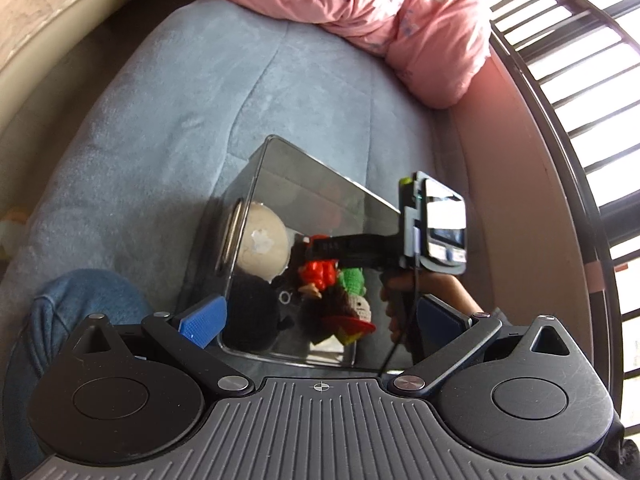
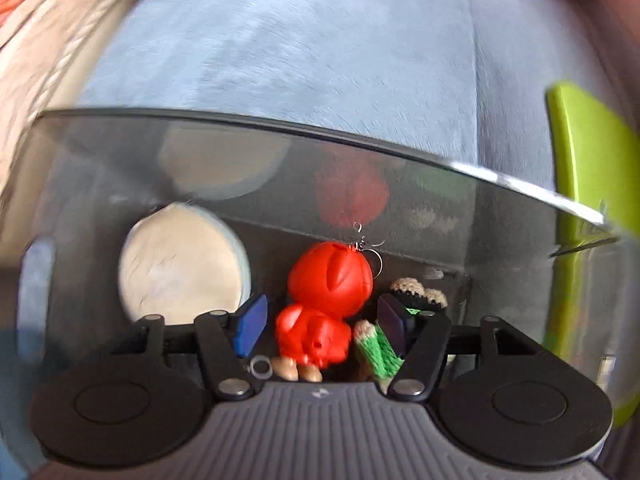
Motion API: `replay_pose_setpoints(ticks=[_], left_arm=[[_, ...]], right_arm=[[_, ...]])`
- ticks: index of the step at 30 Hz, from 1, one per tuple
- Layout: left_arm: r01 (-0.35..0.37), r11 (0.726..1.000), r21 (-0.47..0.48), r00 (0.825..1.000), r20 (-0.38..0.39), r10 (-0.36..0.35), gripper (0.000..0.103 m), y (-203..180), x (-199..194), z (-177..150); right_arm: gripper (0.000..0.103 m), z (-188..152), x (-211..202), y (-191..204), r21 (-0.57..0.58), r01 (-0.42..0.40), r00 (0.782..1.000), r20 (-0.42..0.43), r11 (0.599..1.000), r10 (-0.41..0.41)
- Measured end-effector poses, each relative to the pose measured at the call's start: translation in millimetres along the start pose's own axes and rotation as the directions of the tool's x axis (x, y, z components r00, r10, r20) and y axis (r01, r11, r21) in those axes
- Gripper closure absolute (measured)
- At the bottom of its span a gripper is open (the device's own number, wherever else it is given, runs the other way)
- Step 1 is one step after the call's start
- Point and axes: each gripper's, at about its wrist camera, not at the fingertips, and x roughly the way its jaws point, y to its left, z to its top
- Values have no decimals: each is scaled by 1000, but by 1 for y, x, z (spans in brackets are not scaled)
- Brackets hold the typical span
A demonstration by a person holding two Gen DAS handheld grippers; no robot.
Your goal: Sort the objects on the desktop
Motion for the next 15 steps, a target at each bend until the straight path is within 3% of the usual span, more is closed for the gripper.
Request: replay_pose_setpoints(ticks=[2,3,9,11,13,15], left_arm=[[-4,1000,-3,1000,-3,4,0,3,0,1],[-6,1000,-8,1000,-1,6,0,5,0,1],[-1,999,-37,1000,-5,0,0,8,6,3],[-1,1000,-16,1000,-16,1,0,2,8,1],[-2,1000,15,1000,-19,2,0,-5,6,0],[-2,1000,20,1000,-12,2,0,-8,5,0]], right_arm=[[43,1,12,-2,1,11,1000,-20,1000,-11],[52,-1,15,-4,-5,8,1000,-25,1000,-8],[53,-16,-1,-12,-44,-143,982,-130,989,136],[52,-23,-4,-8,-99,-148,979,-158,984,131],[48,-27,-12,-3,-180,-114,986,-145,977,88],[27,-29,-28,-3,-265,-55,996,-80,963,35]])
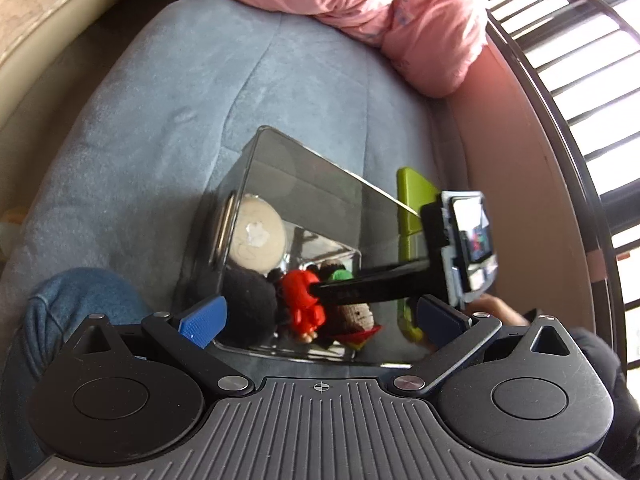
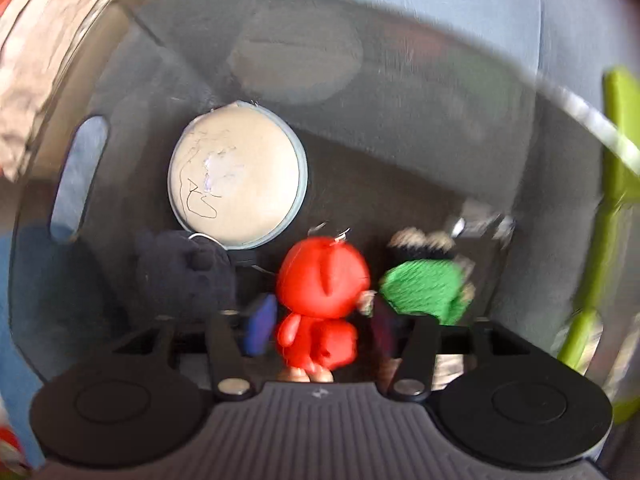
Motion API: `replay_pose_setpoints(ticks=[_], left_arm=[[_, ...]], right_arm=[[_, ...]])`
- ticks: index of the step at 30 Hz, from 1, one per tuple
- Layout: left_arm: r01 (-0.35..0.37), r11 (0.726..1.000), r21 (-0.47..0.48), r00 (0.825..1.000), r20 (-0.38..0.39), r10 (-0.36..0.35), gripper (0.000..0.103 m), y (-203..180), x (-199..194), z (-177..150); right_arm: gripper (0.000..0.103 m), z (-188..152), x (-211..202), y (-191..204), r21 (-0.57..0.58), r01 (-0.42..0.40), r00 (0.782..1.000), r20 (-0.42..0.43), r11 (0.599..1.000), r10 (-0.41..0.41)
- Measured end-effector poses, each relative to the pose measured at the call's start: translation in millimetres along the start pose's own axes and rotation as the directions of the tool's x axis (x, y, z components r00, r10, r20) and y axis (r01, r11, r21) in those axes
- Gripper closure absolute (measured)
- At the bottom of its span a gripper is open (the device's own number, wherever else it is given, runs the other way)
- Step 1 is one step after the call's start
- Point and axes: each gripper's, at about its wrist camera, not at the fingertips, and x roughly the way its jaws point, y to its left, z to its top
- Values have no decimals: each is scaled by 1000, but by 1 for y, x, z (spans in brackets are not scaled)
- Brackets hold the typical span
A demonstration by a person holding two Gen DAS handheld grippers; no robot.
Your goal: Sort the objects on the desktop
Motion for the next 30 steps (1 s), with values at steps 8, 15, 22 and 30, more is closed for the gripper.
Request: replay_pose_setpoints(ticks=[8,15,22,30], left_arm=[[13,1000,15,999,-30,-13,0,-7,10,-3],[4,1000,9,1000,-19,-4,0,-3,6,-3],[9,1000,-10,1000,-30,-10,0,0,11,-3],[-4,1000,-9,998,-55,3,0,2,18,-4]], right_arm=[[26,-7,-20,-15,-85,183,983,-12,979,-185],[56,-21,27,-20,-61,132,982,-128,989,-139],[67,-19,-7,4,-265,304,953,96,915,-289],[46,-28,21,29,-343,425,905,165,838,-392]])
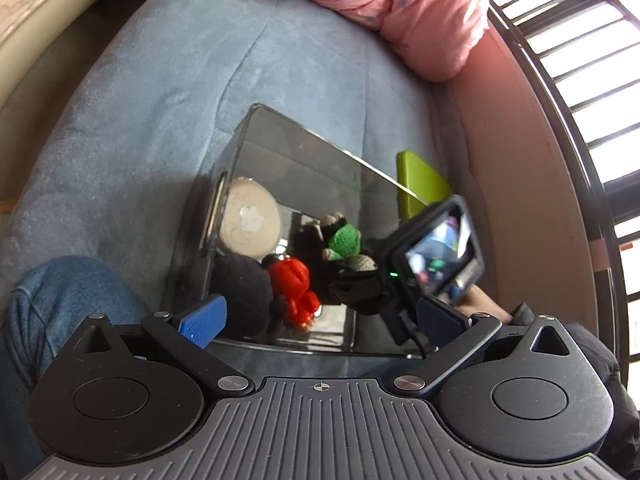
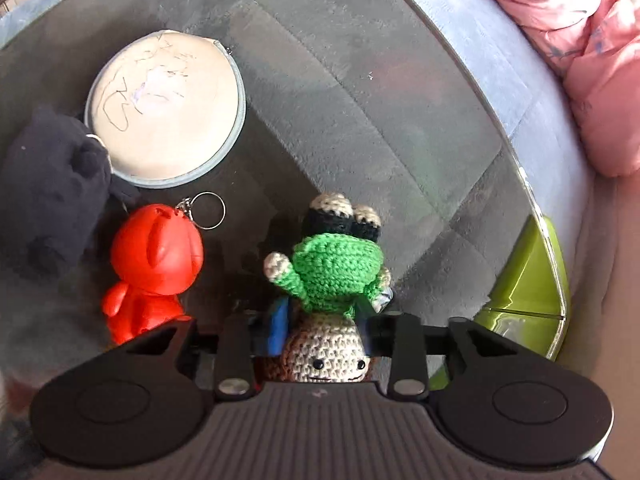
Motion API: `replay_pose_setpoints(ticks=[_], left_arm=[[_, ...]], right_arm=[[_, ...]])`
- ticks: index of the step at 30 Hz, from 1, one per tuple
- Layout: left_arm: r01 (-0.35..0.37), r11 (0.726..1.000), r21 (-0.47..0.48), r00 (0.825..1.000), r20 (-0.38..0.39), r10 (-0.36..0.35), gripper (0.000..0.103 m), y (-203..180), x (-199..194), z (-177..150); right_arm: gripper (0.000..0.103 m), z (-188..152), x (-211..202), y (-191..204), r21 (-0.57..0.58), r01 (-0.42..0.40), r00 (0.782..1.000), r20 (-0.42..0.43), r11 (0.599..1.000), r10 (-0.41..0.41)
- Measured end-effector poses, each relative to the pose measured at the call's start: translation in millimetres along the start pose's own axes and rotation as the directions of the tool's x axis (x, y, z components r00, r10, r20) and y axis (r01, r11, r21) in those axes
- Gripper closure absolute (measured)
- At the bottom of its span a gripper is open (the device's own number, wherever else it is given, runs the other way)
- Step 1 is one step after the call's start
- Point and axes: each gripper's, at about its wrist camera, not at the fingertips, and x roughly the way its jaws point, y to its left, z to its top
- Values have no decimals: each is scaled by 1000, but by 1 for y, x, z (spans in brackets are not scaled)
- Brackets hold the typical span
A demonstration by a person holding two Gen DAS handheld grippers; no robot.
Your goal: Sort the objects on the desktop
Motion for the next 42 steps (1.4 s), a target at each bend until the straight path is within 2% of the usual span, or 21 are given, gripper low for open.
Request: replay_pose_setpoints(ticks=[2,4,6,9,11,13,15,18,20,21,23,24,25,27,29,32,36,38,40,41,42], left_arm=[[-4,1000,-18,1000,8,4,0,3,-2,2],[-9,1000,-27,1000,17,9,0,1,-4,4],[-14,1000,-25,1000,9,15,0,-6,0,6],[-26,1000,16,998,-56,27,0,-30,18,5],[-38,996,81,993,-110,47,0,-56,37,7],[-61,984,170,980,-178,91,0,-85,63,10],[-87,963,255,955,-253,153,0,-111,94,14],[-118,919,376,896,-359,261,0,-139,148,16],[-183,884,430,845,-390,364,0,-143,181,16],[-219,868,445,827,-388,407,0,-141,193,16],[-274,840,468,797,-378,470,0,-136,214,16],[-287,837,466,787,-384,483,0,-133,223,16],[-289,844,453,781,-399,481,0,-129,230,16],[-290,866,408,774,-432,463,0,-120,242,14],[-310,880,359,765,-456,455,0,-110,253,11],[-360,883,302,753,-464,466,0,-97,264,8],[-417,868,270,740,-454,497,0,-82,274,5],[-419,873,251,751,-445,488,1,-75,274,5],[-409,887,215,764,-451,462,19,-67,270,5],[-409,890,201,764,-458,454,51,-63,268,5],[-400,898,181,765,-473,436,51,-59,266,5]], right_arm=[[42,-1,-11,-6,55,-7,998,62,998,4],[42,-16,-34,-26,165,-73,987,153,984,47],[42,-43,-61,-54,311,-182,959,267,933,98],[39,-96,-92,-99,509,-385,882,450,770,143],[37,-138,-99,-122,608,-508,822,554,610,133],[33,-182,-97,-137,675,-602,770,631,427,88],[33,-218,-83,-141,692,-664,728,685,283,33],[32,-257,-62,-141,685,-718,685,727,124,-47],[32,-275,-48,-145,677,-735,671,734,40,-101],[31,-282,-41,-145,674,-739,667,734,12,-129],[29,-292,-24,-143,661,-748,659,733,-55,-167],[29,-297,-16,-143,635,-767,640,748,-92,-177],[29,-300,-11,-143,617,-779,626,758,-110,-183],[20,-304,-1,-144,606,-787,617,762,-120,-195],[20,-306,9,-144,589,-796,605,772,-139,-195],[20,-308,21,-145,568,-804,594,784,-178,-181],[19,-309,19,-143,571,-804,594,784,-166,-179],[18,-310,15,-142,575,-802,596,783,-161,-176],[18,-309,14,-141,578,-800,599,782,-157,-173],[17,-308,14,-141,582,-798,602,780,-154,-169],[17,-308,14,-140,586,-796,605,779,-151,-166]])
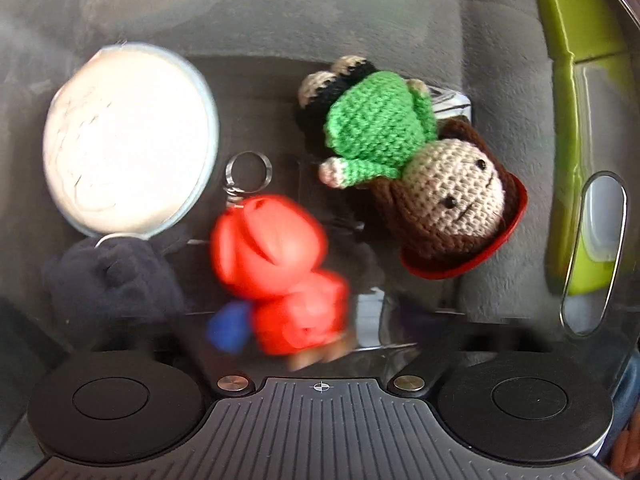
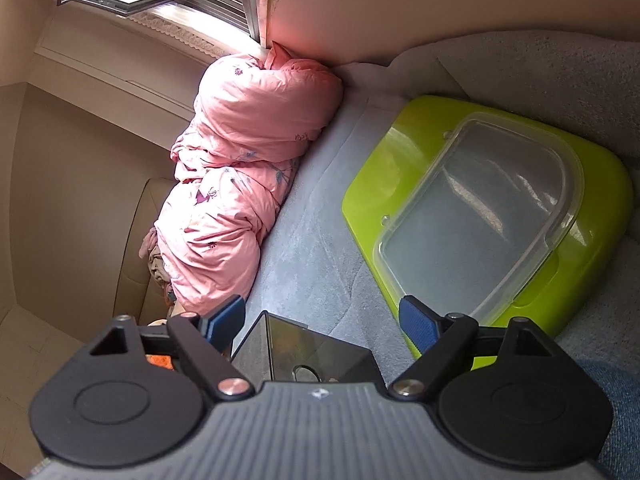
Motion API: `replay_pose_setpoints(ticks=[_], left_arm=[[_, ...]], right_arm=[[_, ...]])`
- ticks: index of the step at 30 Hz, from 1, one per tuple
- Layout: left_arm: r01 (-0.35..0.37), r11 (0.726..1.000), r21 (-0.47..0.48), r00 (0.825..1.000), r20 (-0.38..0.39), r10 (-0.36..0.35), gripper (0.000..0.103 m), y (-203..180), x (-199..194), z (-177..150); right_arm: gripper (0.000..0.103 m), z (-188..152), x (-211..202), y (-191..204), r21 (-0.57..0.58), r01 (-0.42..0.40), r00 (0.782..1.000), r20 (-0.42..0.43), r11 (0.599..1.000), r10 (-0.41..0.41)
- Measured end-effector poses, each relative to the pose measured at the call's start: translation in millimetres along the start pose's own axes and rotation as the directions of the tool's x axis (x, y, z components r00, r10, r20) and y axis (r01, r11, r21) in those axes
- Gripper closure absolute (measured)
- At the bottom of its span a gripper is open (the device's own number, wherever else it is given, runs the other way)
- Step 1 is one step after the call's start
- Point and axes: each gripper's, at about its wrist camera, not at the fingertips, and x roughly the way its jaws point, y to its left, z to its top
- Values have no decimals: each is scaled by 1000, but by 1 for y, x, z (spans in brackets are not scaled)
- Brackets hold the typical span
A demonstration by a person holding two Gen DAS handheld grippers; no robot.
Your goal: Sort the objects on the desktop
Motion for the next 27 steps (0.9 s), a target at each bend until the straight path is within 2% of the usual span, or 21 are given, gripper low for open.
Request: replay_pose_setpoints(ticks=[2,6,8,11,13,15,18,20,22,25,27], left_arm=[[51,999,-16,998,-20,-51,51,6,0,-2],[88,996,4,996,-29,-88,51,9,-7,-8],[128,992,6,991,-46,-128,51,11,-11,-10],[176,984,5,982,-70,-175,51,15,-13,-10],[211,978,3,974,-89,-210,51,19,-12,-10],[250,968,-4,963,-108,-249,51,23,-12,-10],[273,962,-27,953,-126,-275,50,33,-12,-9],[252,967,-42,960,-118,-255,48,40,-15,-8],[230,972,-54,966,-111,-235,36,45,-17,-7],[225,972,-70,968,-96,-231,18,51,-22,-3],[210,975,-66,972,-95,-216,14,50,-28,1]], right_arm=[[17,-1,1,2,-11,7,1000,-9,1000,-7],[17,-2,2,9,-54,2,999,-36,999,-4],[17,-1,-1,20,-113,-11,997,-76,994,2],[17,-6,-4,42,-241,-101,984,-165,965,62],[17,-10,-6,51,-271,-169,971,-210,948,113],[17,-14,-6,57,-237,-266,942,-269,934,200],[16,-21,-13,74,-217,-411,879,-353,885,321],[12,-28,-19,92,-243,-491,835,-405,836,372],[9,-35,-24,110,-265,-547,798,-451,794,399],[8,-46,-30,129,-288,-580,775,-482,762,408],[8,-52,-32,136,-290,-590,764,-502,753,405]])
